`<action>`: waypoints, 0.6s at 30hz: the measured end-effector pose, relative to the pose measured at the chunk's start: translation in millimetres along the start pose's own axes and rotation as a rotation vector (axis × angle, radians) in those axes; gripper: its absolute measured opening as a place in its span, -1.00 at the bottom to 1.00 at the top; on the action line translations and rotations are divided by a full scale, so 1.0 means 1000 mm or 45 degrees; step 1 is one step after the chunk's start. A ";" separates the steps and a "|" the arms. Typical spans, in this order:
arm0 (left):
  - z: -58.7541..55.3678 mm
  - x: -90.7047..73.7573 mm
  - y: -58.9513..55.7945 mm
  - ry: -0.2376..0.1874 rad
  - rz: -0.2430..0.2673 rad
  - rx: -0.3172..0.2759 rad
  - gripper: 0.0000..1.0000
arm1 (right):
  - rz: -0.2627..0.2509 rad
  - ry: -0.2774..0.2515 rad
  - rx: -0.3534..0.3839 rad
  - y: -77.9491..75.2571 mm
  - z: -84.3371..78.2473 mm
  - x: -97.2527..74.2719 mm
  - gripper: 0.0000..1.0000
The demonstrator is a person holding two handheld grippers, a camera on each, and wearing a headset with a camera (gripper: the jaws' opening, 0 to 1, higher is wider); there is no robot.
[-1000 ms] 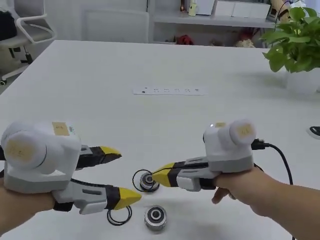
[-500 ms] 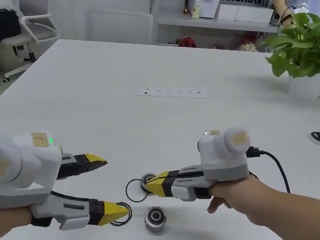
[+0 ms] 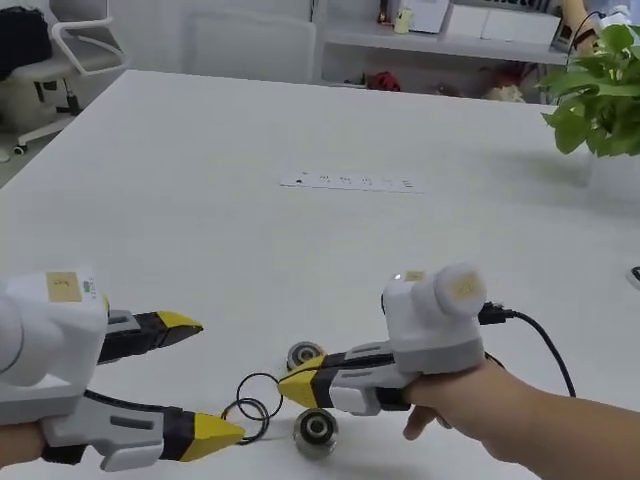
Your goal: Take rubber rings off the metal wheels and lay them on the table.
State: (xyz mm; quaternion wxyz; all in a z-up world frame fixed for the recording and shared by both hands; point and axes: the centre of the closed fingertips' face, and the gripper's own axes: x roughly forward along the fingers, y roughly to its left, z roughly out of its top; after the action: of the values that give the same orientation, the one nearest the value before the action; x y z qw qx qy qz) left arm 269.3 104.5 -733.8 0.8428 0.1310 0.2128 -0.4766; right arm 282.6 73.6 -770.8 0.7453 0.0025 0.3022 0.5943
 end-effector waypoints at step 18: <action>-0.010 -0.004 0.006 0.005 0.021 -0.047 0.37 | 0.044 0.062 0.017 0.004 -0.013 0.019 -1.00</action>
State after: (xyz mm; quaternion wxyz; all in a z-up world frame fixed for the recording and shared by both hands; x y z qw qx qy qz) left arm 269.8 114.8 -740.8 0.8486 0.1182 0.2222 -0.4653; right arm 274.8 86.8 -788.2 0.7274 -0.0019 0.3240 0.6049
